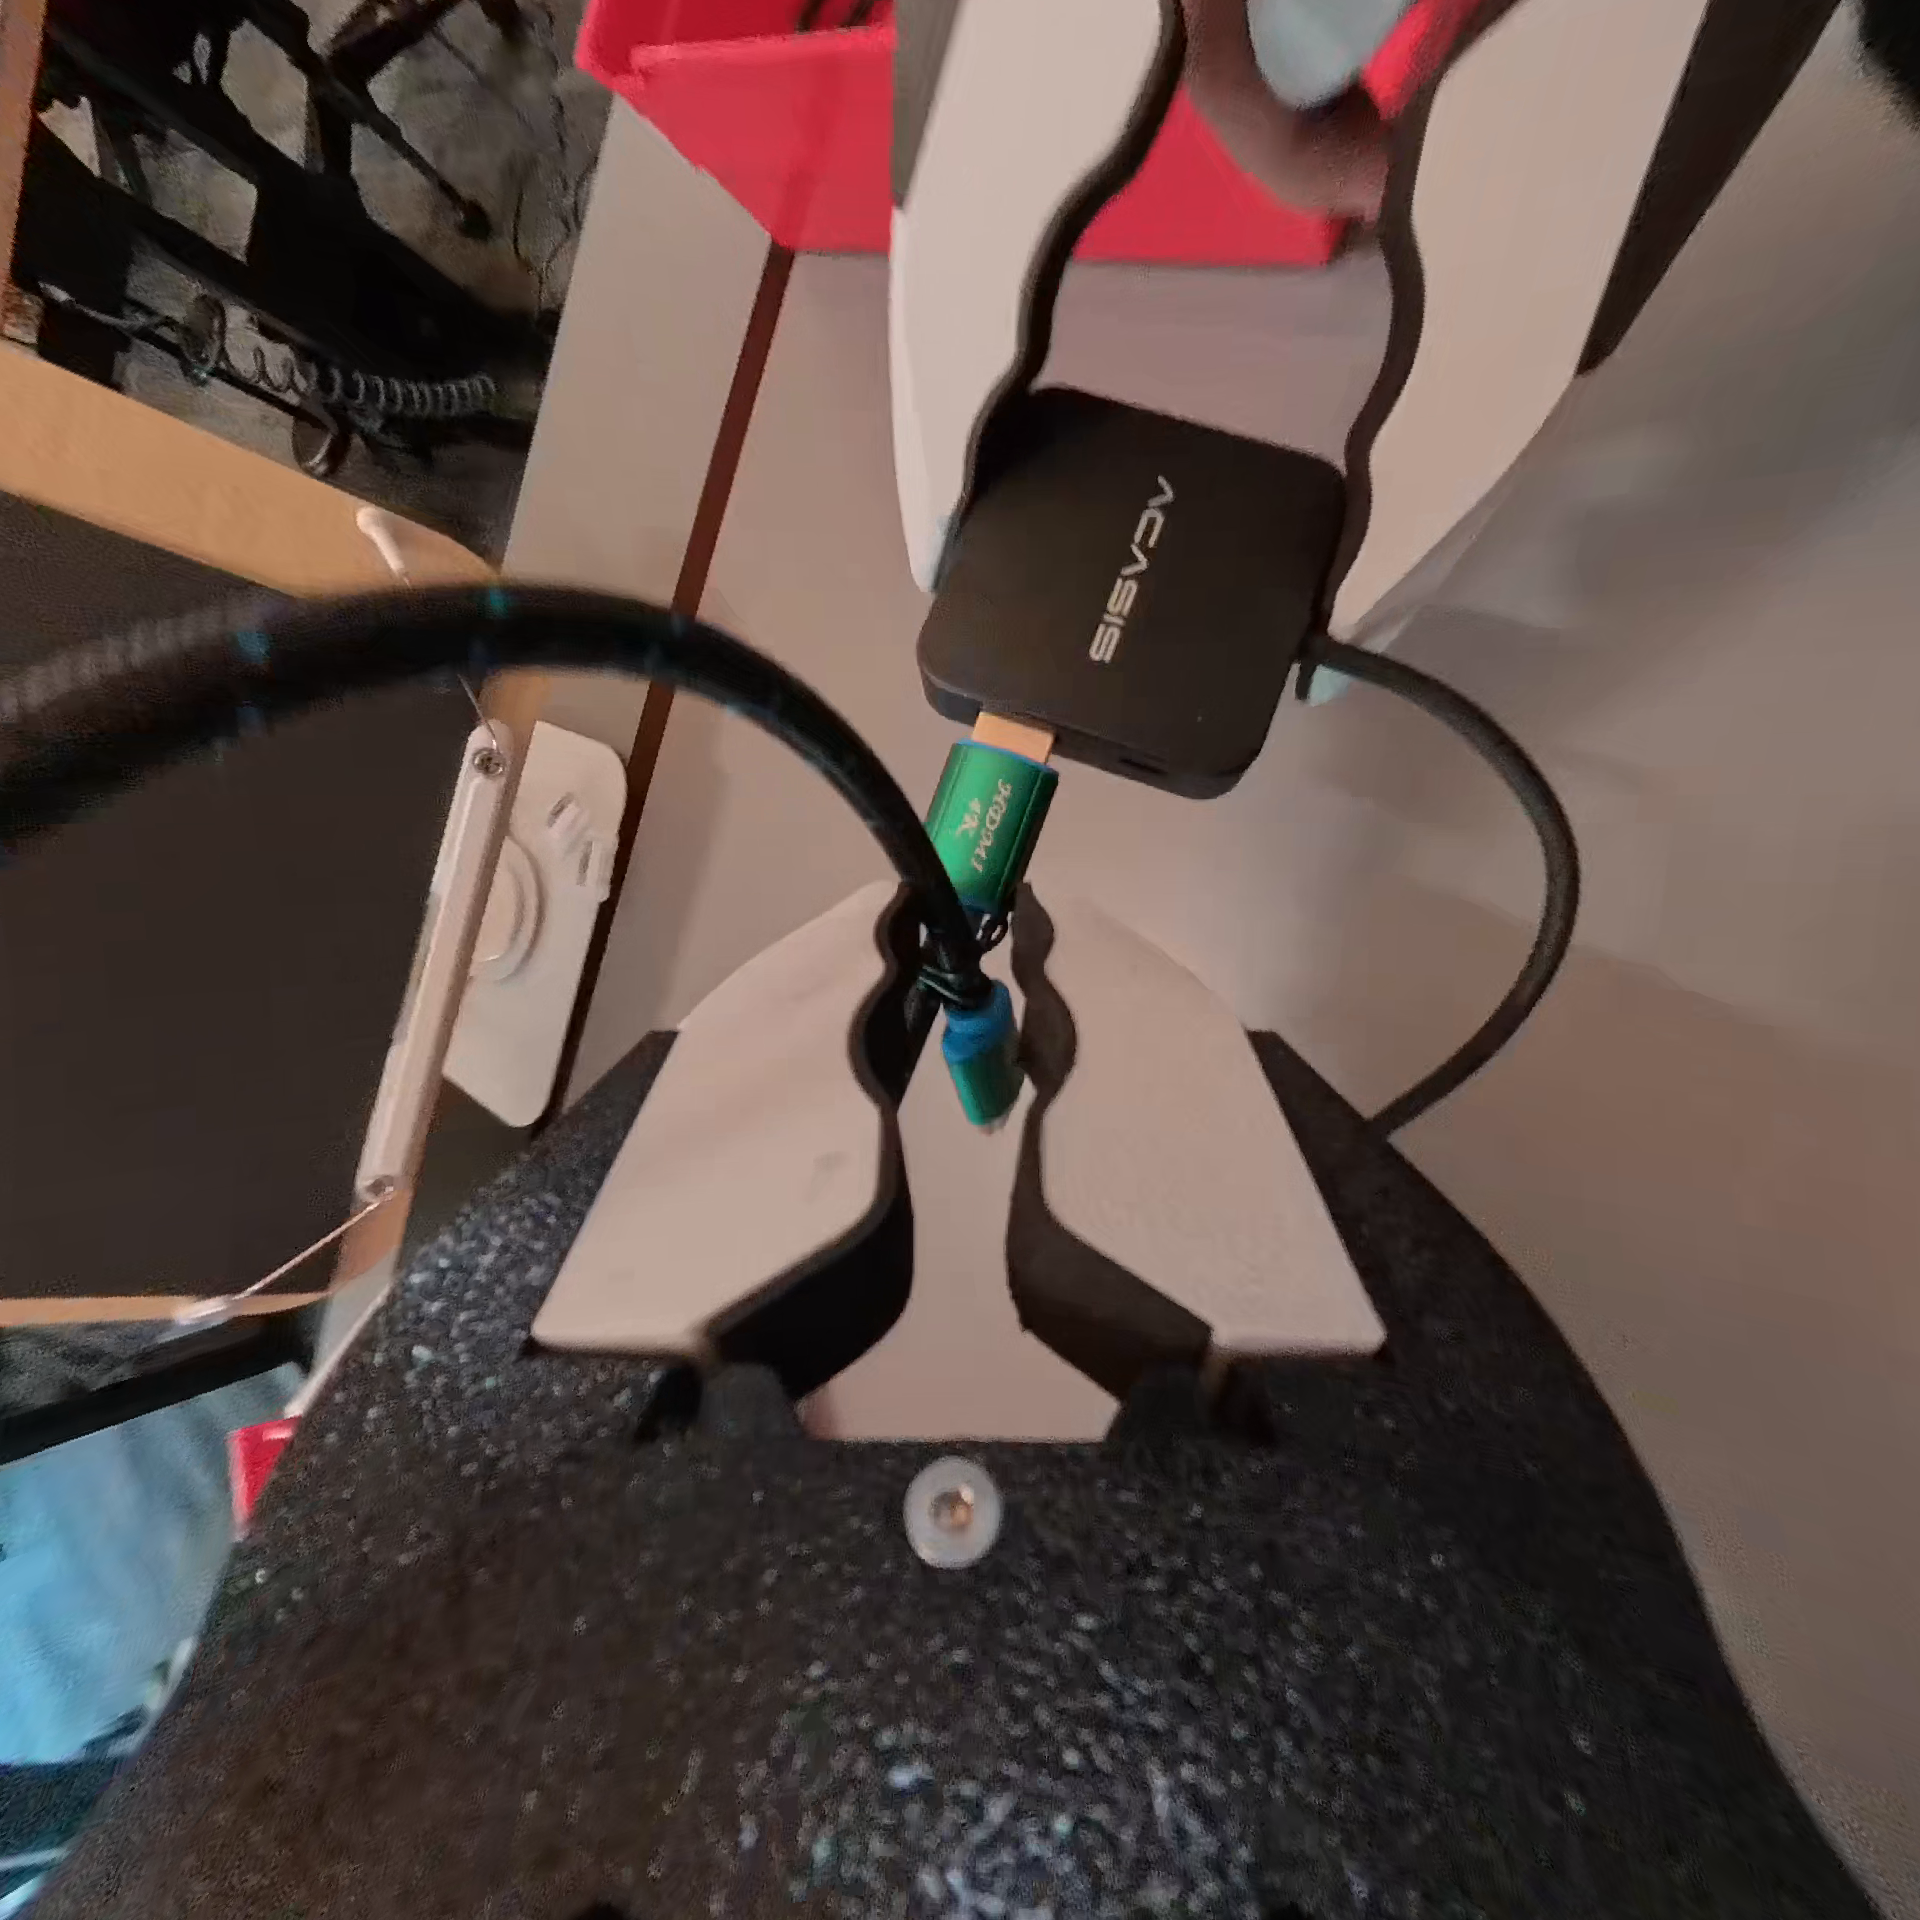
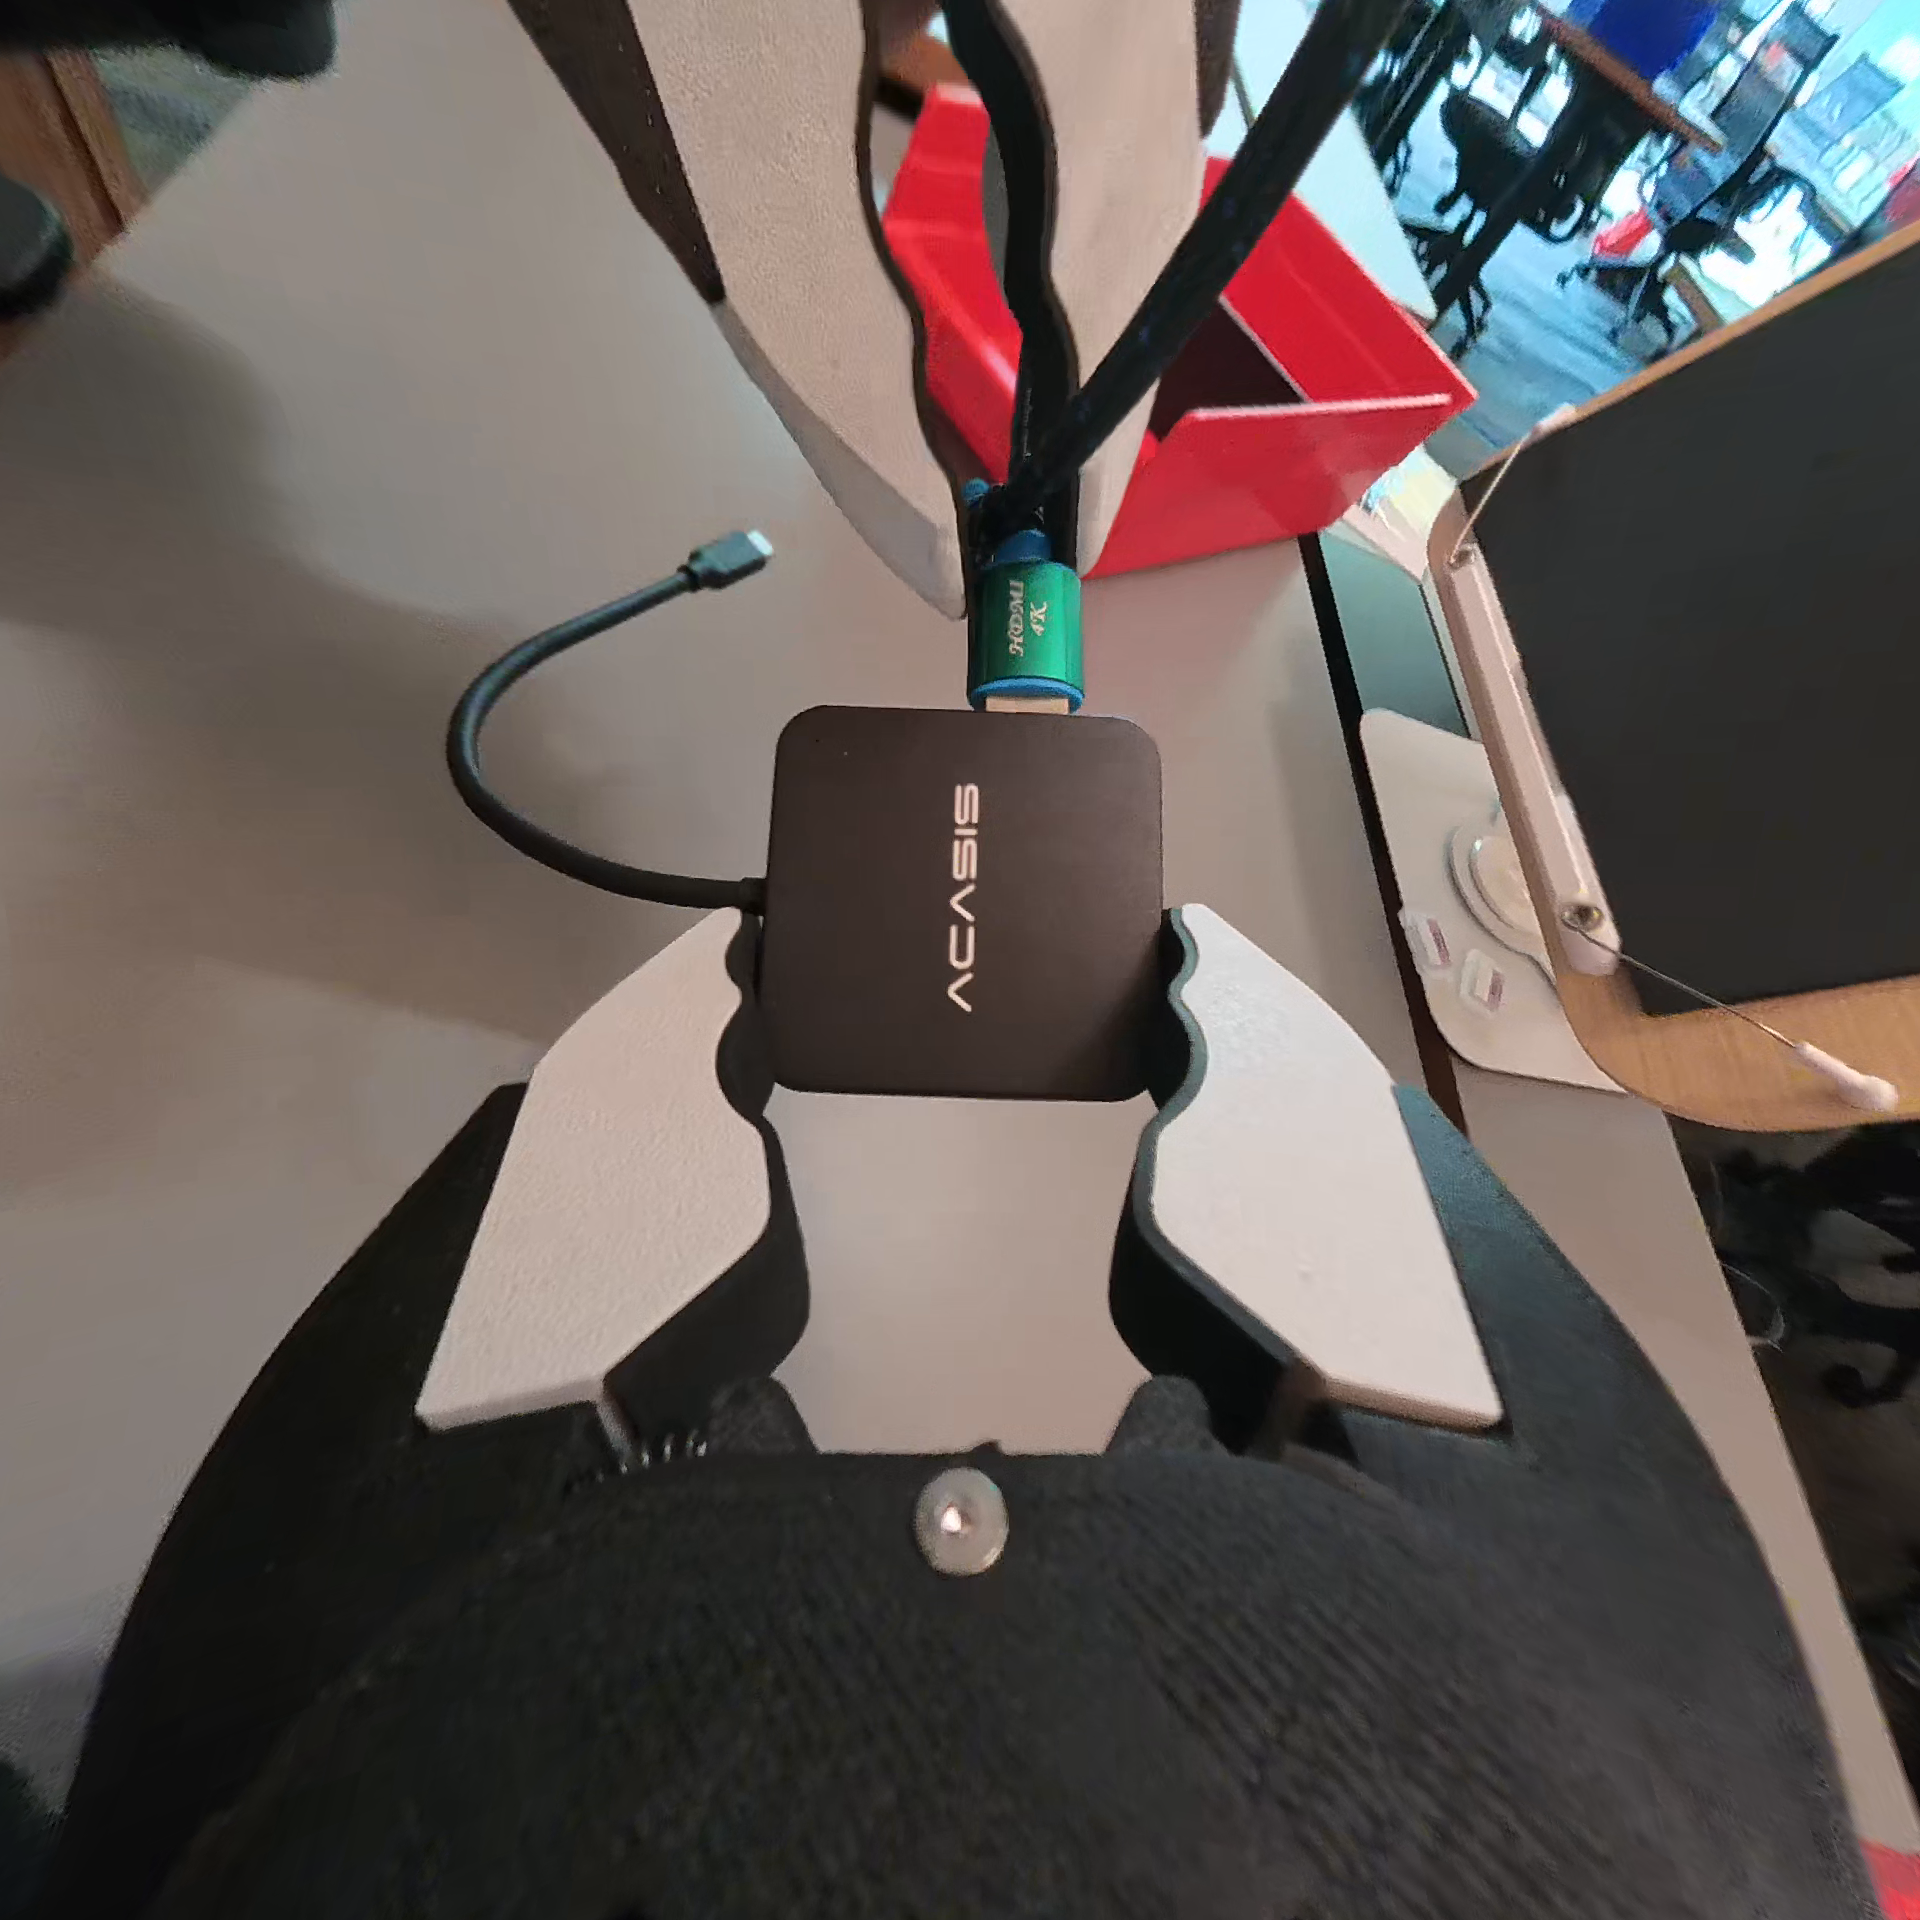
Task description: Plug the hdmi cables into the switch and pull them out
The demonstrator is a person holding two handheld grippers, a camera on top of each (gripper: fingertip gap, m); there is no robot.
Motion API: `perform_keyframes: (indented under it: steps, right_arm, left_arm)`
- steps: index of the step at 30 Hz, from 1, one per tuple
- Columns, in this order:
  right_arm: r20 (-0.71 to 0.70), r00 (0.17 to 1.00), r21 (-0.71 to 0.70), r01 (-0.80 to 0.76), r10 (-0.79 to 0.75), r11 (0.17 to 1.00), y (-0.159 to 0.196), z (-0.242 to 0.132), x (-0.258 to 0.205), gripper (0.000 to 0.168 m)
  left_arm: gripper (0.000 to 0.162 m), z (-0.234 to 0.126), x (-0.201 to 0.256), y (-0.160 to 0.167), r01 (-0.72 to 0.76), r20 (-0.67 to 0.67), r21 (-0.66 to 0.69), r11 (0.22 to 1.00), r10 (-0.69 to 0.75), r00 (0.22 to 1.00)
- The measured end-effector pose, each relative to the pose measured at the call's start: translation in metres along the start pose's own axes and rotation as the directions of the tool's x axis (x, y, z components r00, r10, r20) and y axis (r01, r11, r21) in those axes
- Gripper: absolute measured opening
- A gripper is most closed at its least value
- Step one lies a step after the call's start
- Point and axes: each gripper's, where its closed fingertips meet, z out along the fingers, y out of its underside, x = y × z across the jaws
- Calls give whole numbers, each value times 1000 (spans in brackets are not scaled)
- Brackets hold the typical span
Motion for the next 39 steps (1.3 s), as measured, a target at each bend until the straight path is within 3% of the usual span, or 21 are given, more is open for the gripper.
perform_keyframes:
  steps: [6, 12, 16, 20, 22, 32, 35, 39]
  right_arm:
    - [-33, 999, -25, 10, -11, 1000, -2, -1, 4, 72]
    - [-18, 999, -119, 45, -47, 992, 6, 11, -1, 72]
    - [13, 1000, -117, 5, -3, 993, 8, 12, -4, 73]
    - [78, 995, 37, -64, 61, 997, -1, 3, -8, 73]
    - [79, 995, 45, -70, 66, 997, -1, 2, -7, 73]
    - [76, 994, 3, -77, 77, 997, 8, 5, -7, 73]
    - [80, 995, -10, -63, 64, 998, 10, 6, -8, 73]
    - [89, 994, 19, -59, 57, 998, 5, 6, -9, 73]
  left_arm:
    - [16, 0, -5, -3, -28, -7, 23, 999, 28, 1000]
    - [16, 8, -1, 14, -122, 9, -108, 987, 124, 992]
    - [16, 9, 1, 13, -78, -42, -19, 997, 77, 996]
    - [16, -2, 5, -2, 21, -143, 265, 964, 17, 990]
    - [12, -6, 5, -6, 55, -166, 346, 937, 3, 986]
    - [17, 8, 5, -1, 56, -146, 320, 946, -9, 989]
    - [30, 12, 2, 4, 26, -107, 272, 962, 3, 994]
    - [17, 9, 7, 6, -8, -133, 272, 962, 46, 990]
